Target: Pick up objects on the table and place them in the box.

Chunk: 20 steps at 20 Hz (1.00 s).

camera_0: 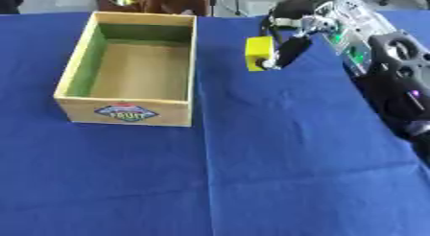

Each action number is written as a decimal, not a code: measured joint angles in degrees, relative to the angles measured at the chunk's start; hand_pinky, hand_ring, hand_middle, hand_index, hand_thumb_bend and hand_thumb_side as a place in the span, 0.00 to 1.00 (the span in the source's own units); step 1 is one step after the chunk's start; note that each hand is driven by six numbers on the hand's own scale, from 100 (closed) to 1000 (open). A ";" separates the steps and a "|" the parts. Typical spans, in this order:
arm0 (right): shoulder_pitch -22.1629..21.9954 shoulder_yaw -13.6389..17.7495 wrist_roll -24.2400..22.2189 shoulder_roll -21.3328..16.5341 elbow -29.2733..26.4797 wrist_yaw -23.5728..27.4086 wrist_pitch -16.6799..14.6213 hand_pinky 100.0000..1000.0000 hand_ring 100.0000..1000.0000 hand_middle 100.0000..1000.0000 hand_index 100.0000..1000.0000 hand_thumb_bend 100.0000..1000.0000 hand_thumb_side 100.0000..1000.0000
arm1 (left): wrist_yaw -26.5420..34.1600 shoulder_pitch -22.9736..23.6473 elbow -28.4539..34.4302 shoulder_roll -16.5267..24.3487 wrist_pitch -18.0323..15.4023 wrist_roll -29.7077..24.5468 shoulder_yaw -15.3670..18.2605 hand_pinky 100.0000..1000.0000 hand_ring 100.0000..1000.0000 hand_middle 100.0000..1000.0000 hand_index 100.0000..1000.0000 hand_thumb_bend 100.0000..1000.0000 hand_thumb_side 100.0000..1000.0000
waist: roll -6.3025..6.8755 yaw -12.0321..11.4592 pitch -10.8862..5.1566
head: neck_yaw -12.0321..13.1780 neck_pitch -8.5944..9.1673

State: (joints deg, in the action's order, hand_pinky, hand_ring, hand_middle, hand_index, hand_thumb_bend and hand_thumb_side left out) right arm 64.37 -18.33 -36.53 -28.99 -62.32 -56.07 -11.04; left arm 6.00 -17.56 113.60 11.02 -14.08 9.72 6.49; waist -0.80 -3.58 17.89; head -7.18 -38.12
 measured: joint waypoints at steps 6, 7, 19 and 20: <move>2.43 0.98 1.25 -0.72 -1.82 2.84 1.69 0.65 0.70 0.30 0.37 0.00 0.54 | 0.00 -0.01 0.00 0.00 -0.04 -0.09 -0.23 0.42 0.53 0.61 0.74 0.00 1.00 | -0.14 -1.02 0.34 | -0.27 0.61; 2.80 1.18 1.43 -0.86 -2.12 3.34 2.02 0.65 0.70 0.30 0.37 0.00 0.54 | 0.00 -0.04 0.00 0.01 -0.05 -0.10 -0.23 0.42 0.53 0.61 0.74 0.00 1.00 | -0.23 -1.34 0.49 | -0.40 0.73; 8.28 2.08 4.94 -0.08 -3.32 3.64 4.03 0.65 0.69 0.29 0.35 0.00 0.58 | 0.04 -1.21 0.00 0.08 -0.32 -0.37 -0.28 0.42 0.53 0.61 0.74 0.00 1.00 | -2.06 -6.35 1.88 | -1.68 1.90; 8.53 2.08 5.25 0.26 -3.12 3.29 4.04 0.64 0.69 0.28 0.34 0.00 0.58 | 0.06 -1.28 0.00 0.08 -0.35 -0.39 -0.28 0.42 0.53 0.61 0.74 0.00 1.00 | -2.20 -6.70 2.07 | -1.88 1.98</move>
State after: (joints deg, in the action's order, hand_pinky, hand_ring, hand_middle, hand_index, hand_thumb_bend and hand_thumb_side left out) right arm 72.90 -16.25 -31.28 -28.74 -65.44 -52.78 -7.00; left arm 6.06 -18.84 113.60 11.10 -14.43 9.33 6.21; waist -3.01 -10.28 19.96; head -9.06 -36.13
